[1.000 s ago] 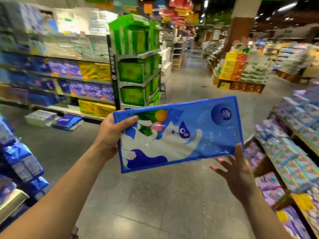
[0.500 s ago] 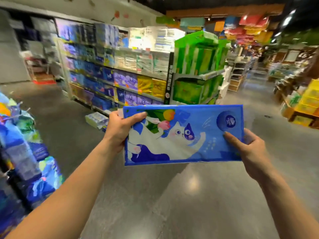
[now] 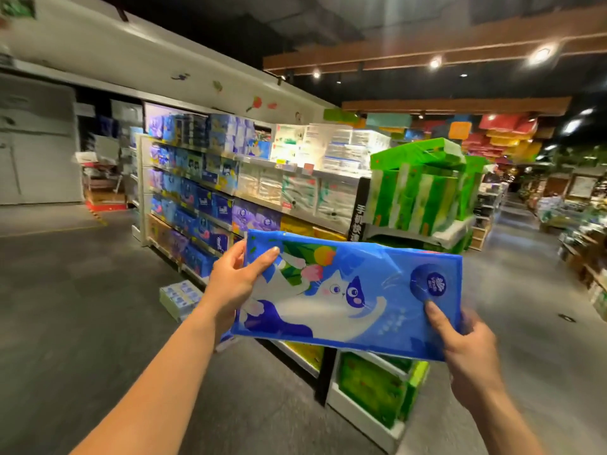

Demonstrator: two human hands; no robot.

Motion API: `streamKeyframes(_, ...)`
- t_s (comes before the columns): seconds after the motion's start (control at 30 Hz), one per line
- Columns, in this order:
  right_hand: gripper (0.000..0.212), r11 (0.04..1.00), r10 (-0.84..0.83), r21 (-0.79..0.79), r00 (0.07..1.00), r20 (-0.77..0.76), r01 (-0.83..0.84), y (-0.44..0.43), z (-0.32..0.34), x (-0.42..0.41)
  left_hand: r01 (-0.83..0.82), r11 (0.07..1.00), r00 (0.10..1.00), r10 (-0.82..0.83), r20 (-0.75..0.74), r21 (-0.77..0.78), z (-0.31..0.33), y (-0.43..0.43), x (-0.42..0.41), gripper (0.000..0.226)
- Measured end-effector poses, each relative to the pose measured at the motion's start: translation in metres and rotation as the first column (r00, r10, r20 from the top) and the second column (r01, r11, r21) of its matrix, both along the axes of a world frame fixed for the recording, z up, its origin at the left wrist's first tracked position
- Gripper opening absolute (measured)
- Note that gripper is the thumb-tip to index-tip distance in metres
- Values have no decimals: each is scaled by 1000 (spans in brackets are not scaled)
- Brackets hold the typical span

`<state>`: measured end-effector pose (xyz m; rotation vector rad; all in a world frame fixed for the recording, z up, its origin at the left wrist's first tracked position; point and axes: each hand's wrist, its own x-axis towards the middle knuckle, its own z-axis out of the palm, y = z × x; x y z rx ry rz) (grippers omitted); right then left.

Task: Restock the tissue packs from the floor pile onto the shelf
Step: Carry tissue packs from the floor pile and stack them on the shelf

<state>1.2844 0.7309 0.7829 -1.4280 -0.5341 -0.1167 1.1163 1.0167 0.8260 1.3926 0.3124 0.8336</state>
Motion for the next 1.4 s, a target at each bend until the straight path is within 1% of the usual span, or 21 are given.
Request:
streamKeyframes(0.03,93,1000,28,-6,1000,-8,-28,26,0,23,8,999,1000,-8,-15,32,-2,24,17,30)
streamKeyframes(0.1,98,996,88,2,996,7,-88,82,-1,73,6,997,999,-2,-50,81,-7,73,49,38)
streamKeyframes(0.13,95,993,116,4,993,15,-116,110,2,96,-7,995,998,14,-68,95,-7,96,63,37)
streamKeyframes(0.17,87,988,156,-7,988,18,-156,142,6,122,-40,994,996,49,-80,101,-5,121,78,33)
streamKeyframes(0.23,61,967,254,-32,967,23,-253,203,16,162,-123,987,988,132,-80,103,0,170,102,26)
streamKeyframes(0.3,45,944,325,-71,945,41,-322,266,27,202,-204,976,976,209,-67,72,5,221,125,26)
streamKeyframes(0.37,40,926,370,-105,927,55,-363,330,37,238,-271,962,960,273,-67,37,8,271,144,29)
streamKeyframes(0.47,45,899,429,-131,901,67,-418,424,43,278,-349,936,934,352,-66,49,11,349,168,33)
streamKeyframes(0.53,38,882,463,-131,884,66,-452,485,40,301,-391,917,916,396,-64,81,10,402,183,46)
streamKeyframes(0.6,30,872,484,-118,873,57,-475,549,37,321,-416,906,906,420,-58,74,6,462,200,58)
streamKeyframes(0.67,26,870,488,-118,871,58,-479,613,33,339,-435,899,899,436,-30,51,2,524,217,57)
streamKeyframes(0.73,26,862,501,-114,863,56,-493,675,32,358,-431,902,902,432,-17,37,3,589,239,63)
streamKeyframes(0.77,26,862,502,-105,863,50,-496,706,34,368,-423,906,906,424,-20,31,7,620,252,62)
streamKeyframes(0.87,28,892,452,-74,890,69,-447,791,48,402,-427,902,903,429,-11,71,27,712,295,36)
streamKeyframes(0.9,27,900,435,-75,897,75,-430,817,52,415,-425,901,904,428,-13,82,33,741,310,36)
streamKeyframes(1.03,27,922,382,-100,922,71,-374,908,60,474,-381,918,924,383,2,109,47,850,380,55)
streamKeyframes(1.13,39,939,331,-132,940,85,-319,973,56,527,-330,936,944,329,28,125,44,927,444,56)
streamKeyframes(1.2,47,956,273,-154,951,144,-251,1013,54,563,-318,937,948,316,35,146,41,974,487,66)
streamKeyframes(1.23,44,962,247,-160,954,171,-220,1036,53,583,-312,938,950,310,40,152,38,1000,510,65)
streamKeyframes(1.33,27,972,214,-146,955,206,-186,1107,59,648,-314,937,949,309,59,154,36,1073,577,44)
streamKeyframes(1.4,27,978,181,-149,954,241,-148,1157,72,687,-315,938,949,307,75,147,47,1122,619,40)
